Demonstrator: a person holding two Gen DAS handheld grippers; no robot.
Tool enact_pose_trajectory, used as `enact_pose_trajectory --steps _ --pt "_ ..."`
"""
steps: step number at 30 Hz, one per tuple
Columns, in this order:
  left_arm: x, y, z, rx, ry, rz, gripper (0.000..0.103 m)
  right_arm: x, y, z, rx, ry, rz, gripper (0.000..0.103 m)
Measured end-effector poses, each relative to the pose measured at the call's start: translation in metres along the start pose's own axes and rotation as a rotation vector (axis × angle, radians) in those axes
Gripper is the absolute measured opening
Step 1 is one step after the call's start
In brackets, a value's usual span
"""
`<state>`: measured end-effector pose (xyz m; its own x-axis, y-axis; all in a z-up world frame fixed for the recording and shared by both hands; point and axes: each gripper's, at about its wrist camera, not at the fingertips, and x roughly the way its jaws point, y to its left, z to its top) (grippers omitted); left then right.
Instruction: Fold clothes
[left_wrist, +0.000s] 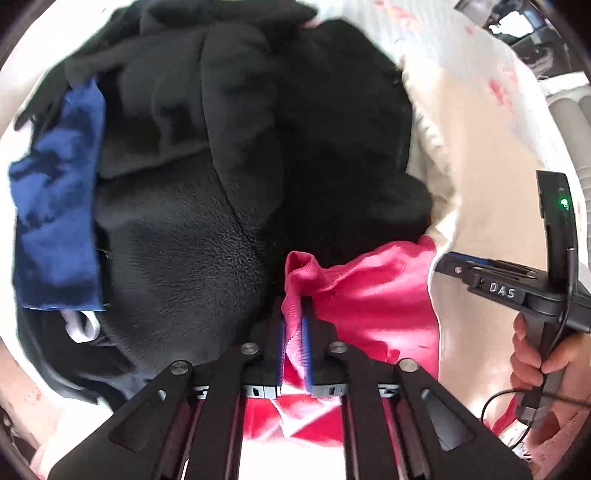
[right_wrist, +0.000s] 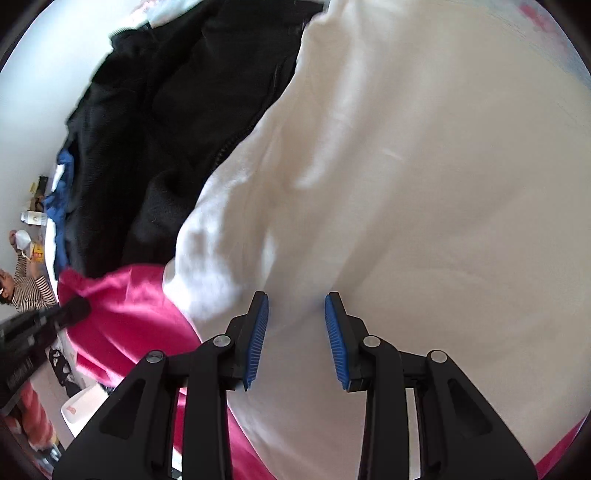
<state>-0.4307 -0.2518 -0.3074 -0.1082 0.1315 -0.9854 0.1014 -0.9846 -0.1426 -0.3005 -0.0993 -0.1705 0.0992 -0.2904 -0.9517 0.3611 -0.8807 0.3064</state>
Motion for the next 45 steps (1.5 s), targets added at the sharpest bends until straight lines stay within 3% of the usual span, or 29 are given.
enact_pose_trajectory --steps 3,5,7,8,9,12,14,16,20,24,29,30,34,35,36,37,38,39,40,42,45 --pt "0.012 0.007 0.017 -0.090 0.017 -0.016 0.019 -0.016 -0.022 -0.012 0.050 -0.019 -0.002 0.032" --pt "-0.007 0.000 0.025 -0.091 -0.072 -0.011 0.025 -0.033 -0.040 -0.023 0.091 -0.044 -0.002 0.032" --pt "-0.033 -0.021 0.028 -0.014 -0.184 0.008 0.043 -0.049 -0.058 -0.034 0.131 -0.068 -0.003 0.032" --pt "-0.046 -0.032 0.030 0.026 -0.240 0.018 0.045 -0.058 -0.066 -0.039 0.151 -0.081 -0.003 0.032" --pt "-0.052 -0.048 0.032 0.075 -0.254 -0.026 0.048 -0.066 -0.075 -0.045 0.171 -0.093 -0.003 0.032" --pt "-0.026 -0.116 0.012 0.184 -0.152 -0.133 0.048 -0.091 -0.106 -0.068 0.240 -0.125 -0.010 0.032" --pt "-0.008 -0.161 -0.002 0.256 -0.082 -0.203 0.048 -0.105 -0.137 -0.103 0.312 -0.132 -0.035 0.032" --pt "-0.018 -0.204 -0.084 0.327 -0.018 -0.249 0.048 -0.119 -0.168 -0.138 0.385 -0.138 -0.060 0.032" --pt "0.023 -0.313 -0.115 0.457 0.112 -0.354 0.048 -0.147 -0.231 -0.208 0.529 -0.150 -0.111 0.032" --pt "0.002 -0.413 -0.183 0.581 0.230 -0.427 0.047 -0.175 -0.294 -0.279 0.674 -0.161 -0.161 0.032" --pt "-0.016 -0.488 -0.247 0.704 0.357 -0.461 0.048 -0.209 -0.365 -0.366 0.850 -0.166 -0.229 0.032" --pt "-0.030 -0.488 -0.260 0.738 0.370 -0.455 0.049 -0.214 -0.375 -0.381 0.874 -0.160 -0.240 0.032" --pt "-0.042 -0.539 -0.306 0.837 0.460 -0.466 0.071 -0.228 -0.408 -0.429 0.926 -0.121 -0.267 0.032" --pt "-0.036 -0.552 -0.315 0.850 0.479 -0.451 0.071 -0.230 -0.412 -0.435 0.929 -0.113 -0.271 0.032" --pt "-0.032 -0.559 -0.322 0.866 0.487 -0.422 0.071 -0.231 -0.417 -0.441 0.932 -0.104 -0.274 0.032" --pt "-0.027 -0.561 -0.328 0.889 0.481 -0.369 0.060 -0.232 -0.420 -0.444 0.932 -0.101 -0.270 0.032" --pt "-0.023 -0.562 -0.333 0.913 0.473 -0.313 0.044 -0.233 -0.421 -0.444 0.929 -0.103 -0.258 0.032" --pt "-0.019 -0.563 -0.338 0.935 0.464 -0.257 0.019 -0.233 -0.422 -0.445 0.927 -0.106 -0.246 0.032" --pt "-0.015 -0.558 -0.335 0.911 0.464 -0.232 0.013 -0.234 -0.423 -0.445 0.924 -0.108 -0.234 0.032" --pt "-0.018 -0.544 -0.320 0.815 0.472 -0.276 0.009 -0.233 -0.422 -0.443 0.914 -0.112 -0.210 0.032" --pt "-0.038 -0.513 -0.290 0.704 0.413 -0.276 0.008 -0.223 -0.410 -0.427 0.883 -0.113 -0.170 0.032"
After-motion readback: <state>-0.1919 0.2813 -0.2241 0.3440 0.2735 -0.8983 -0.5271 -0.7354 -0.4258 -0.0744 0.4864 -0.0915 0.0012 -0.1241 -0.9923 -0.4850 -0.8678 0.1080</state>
